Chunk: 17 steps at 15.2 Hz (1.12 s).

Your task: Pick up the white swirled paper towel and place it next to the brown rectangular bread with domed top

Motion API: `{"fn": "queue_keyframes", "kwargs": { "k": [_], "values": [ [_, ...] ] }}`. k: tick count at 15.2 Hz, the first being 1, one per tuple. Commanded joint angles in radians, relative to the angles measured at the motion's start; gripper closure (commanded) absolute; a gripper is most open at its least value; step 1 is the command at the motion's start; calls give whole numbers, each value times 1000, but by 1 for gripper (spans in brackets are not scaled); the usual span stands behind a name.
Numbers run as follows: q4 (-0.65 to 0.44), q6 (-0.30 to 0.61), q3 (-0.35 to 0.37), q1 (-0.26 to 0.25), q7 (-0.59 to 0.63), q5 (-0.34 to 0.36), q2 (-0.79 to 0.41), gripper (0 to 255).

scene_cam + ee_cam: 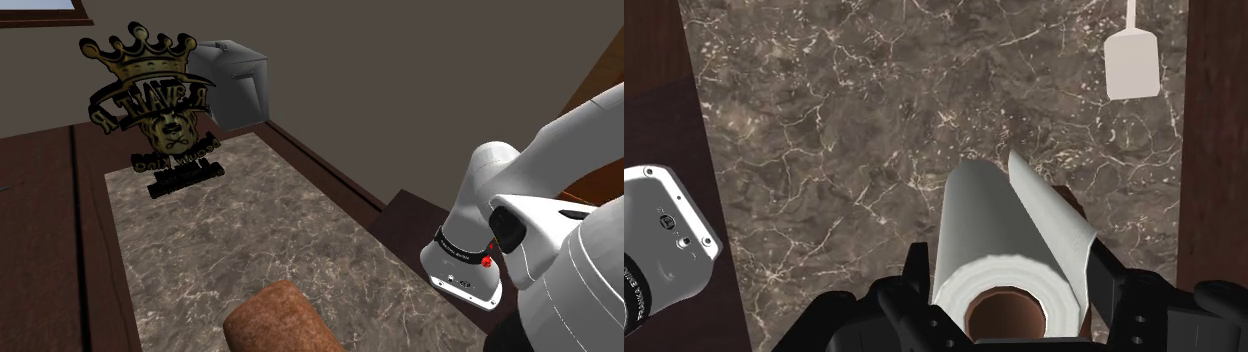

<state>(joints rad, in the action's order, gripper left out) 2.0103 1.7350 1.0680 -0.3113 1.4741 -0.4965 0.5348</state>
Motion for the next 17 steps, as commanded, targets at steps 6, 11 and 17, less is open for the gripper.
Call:
{"fn": "queue_keyframes", "kwargs": {
  "k": [6,11,17],
  "values": [
    [83,89,39,2,-12,-21,1,255],
    [135,154,75,10,-18,-34,-6,255],
    [192,235,130,29,-24,-49,-21,255]
  ]
}}
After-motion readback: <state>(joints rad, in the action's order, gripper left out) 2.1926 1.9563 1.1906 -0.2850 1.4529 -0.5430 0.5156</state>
